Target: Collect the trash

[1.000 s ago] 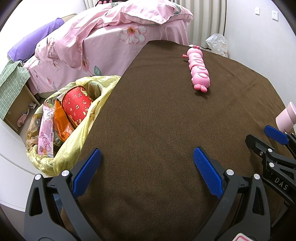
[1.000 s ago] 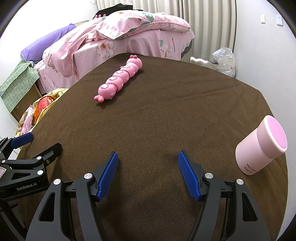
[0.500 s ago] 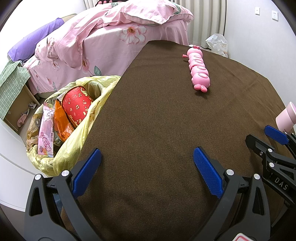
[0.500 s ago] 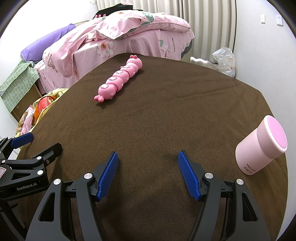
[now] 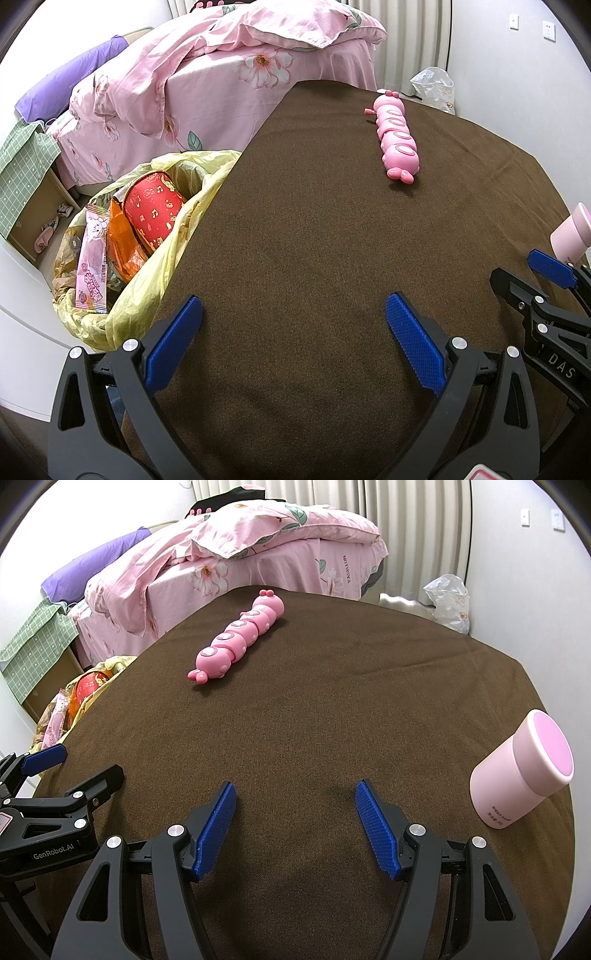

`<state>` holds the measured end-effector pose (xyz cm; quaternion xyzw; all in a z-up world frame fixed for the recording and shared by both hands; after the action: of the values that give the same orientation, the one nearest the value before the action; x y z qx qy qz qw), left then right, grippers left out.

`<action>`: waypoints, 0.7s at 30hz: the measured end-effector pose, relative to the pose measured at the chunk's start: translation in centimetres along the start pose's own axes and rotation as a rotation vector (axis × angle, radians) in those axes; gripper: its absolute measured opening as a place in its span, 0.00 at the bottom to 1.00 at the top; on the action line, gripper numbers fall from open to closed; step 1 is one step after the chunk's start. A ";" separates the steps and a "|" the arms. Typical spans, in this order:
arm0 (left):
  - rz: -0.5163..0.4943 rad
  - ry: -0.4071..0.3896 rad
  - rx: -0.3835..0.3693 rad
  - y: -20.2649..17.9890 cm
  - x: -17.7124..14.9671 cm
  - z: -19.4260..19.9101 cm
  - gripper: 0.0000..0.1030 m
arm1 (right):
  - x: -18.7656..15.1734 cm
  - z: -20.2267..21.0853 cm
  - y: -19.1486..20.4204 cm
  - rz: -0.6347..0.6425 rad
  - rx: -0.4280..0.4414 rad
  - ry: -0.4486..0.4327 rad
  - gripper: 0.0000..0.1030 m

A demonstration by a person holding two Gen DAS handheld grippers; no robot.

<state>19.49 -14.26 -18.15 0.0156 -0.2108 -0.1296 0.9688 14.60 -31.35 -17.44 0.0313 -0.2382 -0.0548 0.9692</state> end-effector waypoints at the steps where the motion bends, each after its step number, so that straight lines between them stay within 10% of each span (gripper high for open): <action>1: 0.000 0.000 0.000 0.0 0.0 0.0 0.92 | 0.0 0.0 0.0 0.000 0.000 0.000 0.62; 21: 0.014 0.001 0.002 0.2 0.2 -0.1 0.92 | 0.0 0.0 -0.1 0.000 0.000 0.000 0.62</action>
<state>19.77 -14.14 -18.14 0.0154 -0.2105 -0.1227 0.9697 14.58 -31.42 -17.44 0.0311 -0.2381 -0.0547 0.9692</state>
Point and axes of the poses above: each gripper's, at about its wrist camera, not at the fingertips, and z roughly against the way its jaws point, y to its left, x to its top, the point moved 10 cm from there along -z, roughly the way its jaws point, and after that the axes turned 12 degrees about y, right-handed, at the moved point
